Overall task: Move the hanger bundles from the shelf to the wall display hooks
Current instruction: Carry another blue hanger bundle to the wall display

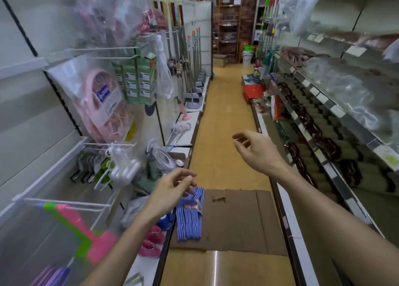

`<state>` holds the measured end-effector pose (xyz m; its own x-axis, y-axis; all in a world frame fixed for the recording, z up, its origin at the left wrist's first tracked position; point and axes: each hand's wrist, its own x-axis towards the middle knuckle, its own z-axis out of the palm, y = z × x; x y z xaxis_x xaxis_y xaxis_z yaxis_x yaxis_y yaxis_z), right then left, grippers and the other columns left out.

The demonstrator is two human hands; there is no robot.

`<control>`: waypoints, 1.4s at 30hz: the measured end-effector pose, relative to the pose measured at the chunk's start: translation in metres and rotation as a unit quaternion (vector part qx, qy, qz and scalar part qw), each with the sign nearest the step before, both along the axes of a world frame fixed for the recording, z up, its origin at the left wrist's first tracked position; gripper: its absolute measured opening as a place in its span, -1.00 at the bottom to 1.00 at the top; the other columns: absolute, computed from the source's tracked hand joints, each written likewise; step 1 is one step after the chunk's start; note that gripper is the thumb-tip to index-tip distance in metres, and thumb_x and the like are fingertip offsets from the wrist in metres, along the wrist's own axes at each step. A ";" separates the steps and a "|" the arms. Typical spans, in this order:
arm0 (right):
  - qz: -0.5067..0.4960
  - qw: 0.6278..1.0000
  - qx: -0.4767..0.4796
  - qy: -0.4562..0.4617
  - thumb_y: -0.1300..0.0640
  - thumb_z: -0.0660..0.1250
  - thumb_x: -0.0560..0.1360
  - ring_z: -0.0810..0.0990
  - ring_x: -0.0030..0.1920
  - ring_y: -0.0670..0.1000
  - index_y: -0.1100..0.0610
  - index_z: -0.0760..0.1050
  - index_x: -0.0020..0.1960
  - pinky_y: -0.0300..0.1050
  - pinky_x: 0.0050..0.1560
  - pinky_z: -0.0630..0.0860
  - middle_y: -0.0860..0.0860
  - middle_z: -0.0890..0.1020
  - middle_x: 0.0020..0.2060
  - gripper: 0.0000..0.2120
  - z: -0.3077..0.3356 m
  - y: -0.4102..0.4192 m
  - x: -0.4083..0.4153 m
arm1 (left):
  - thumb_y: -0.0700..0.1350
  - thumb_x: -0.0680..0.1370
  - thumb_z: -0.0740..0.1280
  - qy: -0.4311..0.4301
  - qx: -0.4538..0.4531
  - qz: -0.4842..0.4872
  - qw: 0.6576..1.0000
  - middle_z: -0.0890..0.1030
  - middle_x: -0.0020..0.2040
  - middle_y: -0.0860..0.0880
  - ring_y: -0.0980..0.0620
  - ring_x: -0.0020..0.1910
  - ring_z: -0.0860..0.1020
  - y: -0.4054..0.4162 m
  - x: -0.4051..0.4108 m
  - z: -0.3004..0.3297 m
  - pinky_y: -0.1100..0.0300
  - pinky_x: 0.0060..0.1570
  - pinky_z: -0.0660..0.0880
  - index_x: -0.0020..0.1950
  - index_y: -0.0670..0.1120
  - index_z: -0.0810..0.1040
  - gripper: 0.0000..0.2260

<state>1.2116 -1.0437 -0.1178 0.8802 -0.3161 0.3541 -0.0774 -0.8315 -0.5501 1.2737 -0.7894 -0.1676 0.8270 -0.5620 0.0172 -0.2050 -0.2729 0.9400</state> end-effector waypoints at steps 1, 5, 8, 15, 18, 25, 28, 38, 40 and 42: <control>-0.007 1.000 0.002 0.014 0.06 0.27 0.61 0.61 -0.07 -0.12 0.06 0.57 0.22 0.00 -0.03 0.62 -0.11 0.63 -0.04 -0.77 -0.006 -0.004 0.013 | -0.17 0.63 0.27 0.003 0.004 -0.004 1.000 0.69 -0.10 -0.06 -0.03 -0.12 0.67 -0.004 0.016 -0.005 0.14 -0.08 0.63 0.09 -0.04 0.62 -0.86; -0.031 0.998 0.020 0.059 0.04 0.26 0.62 0.60 -0.08 -0.15 0.04 0.54 0.25 -0.04 -0.04 0.62 -0.12 0.61 -0.04 -0.76 -0.041 -0.016 0.059 | -0.22 0.64 0.25 0.047 -0.007 -0.005 0.999 0.66 -0.07 -0.14 -0.02 -0.15 0.64 -0.018 0.069 -0.027 0.26 -0.23 0.59 0.13 -0.12 0.59 -0.86; -0.036 0.994 0.035 0.093 0.04 0.26 0.62 0.59 -0.07 -0.16 0.02 0.51 0.29 -0.05 -0.04 0.63 -0.12 0.61 -0.01 -0.74 -0.078 -0.025 0.090 | -0.20 0.63 0.27 0.046 -0.006 0.016 0.999 0.65 -0.05 -0.13 -0.03 -0.13 0.65 -0.031 0.107 -0.057 0.26 -0.22 0.58 0.15 -0.09 0.58 -0.86; -0.053 0.984 0.078 0.151 0.06 0.27 0.62 0.59 -0.08 -0.16 0.01 0.48 0.31 -0.12 -0.05 0.62 -0.10 0.60 0.07 -0.73 -0.211 -0.063 0.166 | -0.16 0.63 0.28 0.046 0.013 0.054 0.997 0.65 -0.02 -0.04 0.03 -0.12 0.67 -0.067 0.188 -0.157 0.14 -0.12 0.64 0.23 -0.03 0.54 -0.81; -0.050 0.979 0.089 0.176 0.08 0.27 0.61 0.57 -0.09 -0.17 0.03 0.50 0.28 -0.31 -0.19 0.51 -0.09 0.60 0.05 -0.75 -0.294 -0.079 0.196 | -0.19 0.64 0.26 0.043 -0.005 0.092 0.995 0.65 -0.03 -0.06 -0.01 -0.10 0.66 -0.082 0.217 -0.215 0.16 -0.14 0.64 0.22 -0.04 0.54 -0.82; -0.051 0.966 0.114 0.224 0.10 0.29 0.59 0.60 -0.07 -0.08 0.07 0.58 0.16 -0.10 -0.05 0.61 -0.07 0.65 -0.03 -0.82 -0.499 -0.101 0.248 | -0.23 0.63 0.26 0.004 -0.030 0.150 0.988 0.66 -0.12 0.06 0.02 -0.15 0.66 -0.111 0.272 -0.381 -0.01 -0.05 0.63 0.22 -0.08 0.51 -0.82; -0.032 0.964 0.099 0.244 0.10 0.26 0.61 0.58 -0.09 -0.09 0.06 0.57 0.14 -0.13 -0.10 0.60 -0.04 0.67 0.01 -0.84 -0.578 -0.102 0.266 | -0.23 0.63 0.26 -0.029 -0.007 0.148 0.989 0.63 -0.13 0.12 -0.05 -0.11 0.65 -0.117 0.302 -0.458 -0.13 0.01 0.60 0.18 0.01 0.51 -0.81; 0.014 0.952 0.101 0.290 0.07 0.29 0.60 0.58 -0.03 -0.08 0.11 0.57 0.21 -0.16 -0.05 0.53 -0.01 0.65 0.03 -0.77 -0.833 -0.100 0.324 | -0.17 0.61 0.29 -0.153 0.104 0.080 0.979 0.55 0.01 0.13 0.23 -0.03 0.54 -0.124 0.387 -0.688 0.42 -0.07 0.45 0.23 0.01 0.48 -0.79; 0.026 0.947 0.104 0.302 0.05 0.30 0.59 0.59 -0.03 -0.07 0.09 0.57 0.20 -0.12 0.01 0.56 -0.02 0.65 0.03 -0.76 -0.875 -0.095 0.333 | -0.16 0.61 0.29 -0.175 0.125 0.077 0.974 0.55 0.04 0.07 0.16 0.00 0.54 -0.125 0.400 -0.720 0.34 -0.03 0.46 0.26 -0.04 0.49 -0.77; 0.035 0.943 0.112 0.311 0.02 0.30 0.59 0.60 -0.02 -0.06 0.08 0.56 0.20 -0.08 0.05 0.57 -0.04 0.65 0.02 -0.76 -0.907 -0.088 0.343 | -0.17 0.61 0.28 -0.203 0.143 0.066 0.966 0.54 0.07 0.03 0.12 0.01 0.52 -0.126 0.413 -0.750 0.27 0.01 0.46 0.27 -0.06 0.49 -0.76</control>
